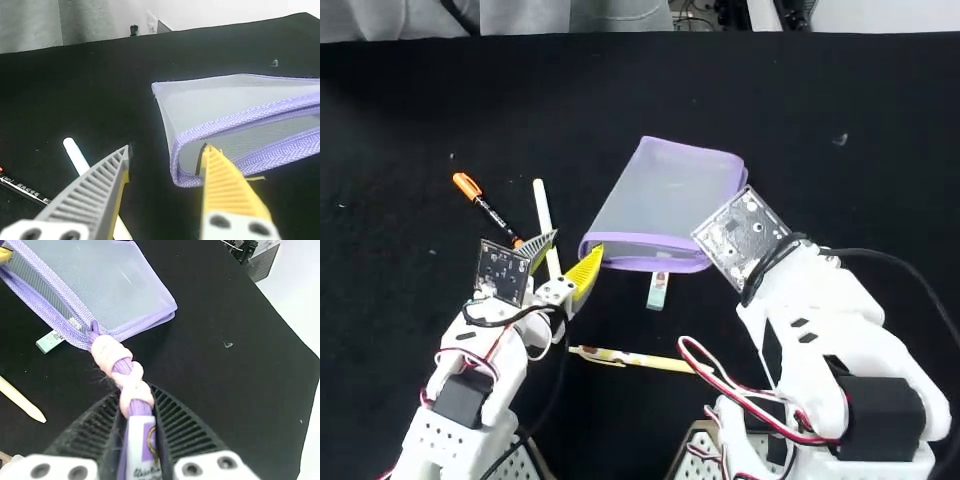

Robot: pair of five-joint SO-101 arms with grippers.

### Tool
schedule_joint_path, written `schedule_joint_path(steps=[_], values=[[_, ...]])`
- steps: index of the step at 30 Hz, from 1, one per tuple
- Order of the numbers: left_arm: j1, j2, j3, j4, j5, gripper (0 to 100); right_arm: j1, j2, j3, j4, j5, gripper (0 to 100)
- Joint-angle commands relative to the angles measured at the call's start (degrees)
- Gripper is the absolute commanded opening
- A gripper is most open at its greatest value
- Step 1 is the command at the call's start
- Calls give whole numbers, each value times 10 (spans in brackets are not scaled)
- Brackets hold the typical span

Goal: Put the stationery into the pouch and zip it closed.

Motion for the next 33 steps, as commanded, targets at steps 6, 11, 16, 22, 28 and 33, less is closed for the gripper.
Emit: schedule_joint_path(steps=[6, 11, 16, 22, 28, 33], values=[[6, -2, 14, -15, 1, 236, -3, -2, -28, 16, -3, 11], [5, -2, 10, -15, 18, 236, -3, -2, -28, 16, -3, 11], [-20, 17, -7, -15, 19, 231, -3, -2, -28, 16, -3, 11], [-18, 173, -87, -62, 62, 235, -3, -2, -28, 16, -3, 11], [10, 393, -183, -128, 102, 233, -3, -2, -27, 16, -2, 11], [8, 526, -205, -239, 108, 231, -3, -5, -19, 14, -2, 11]])
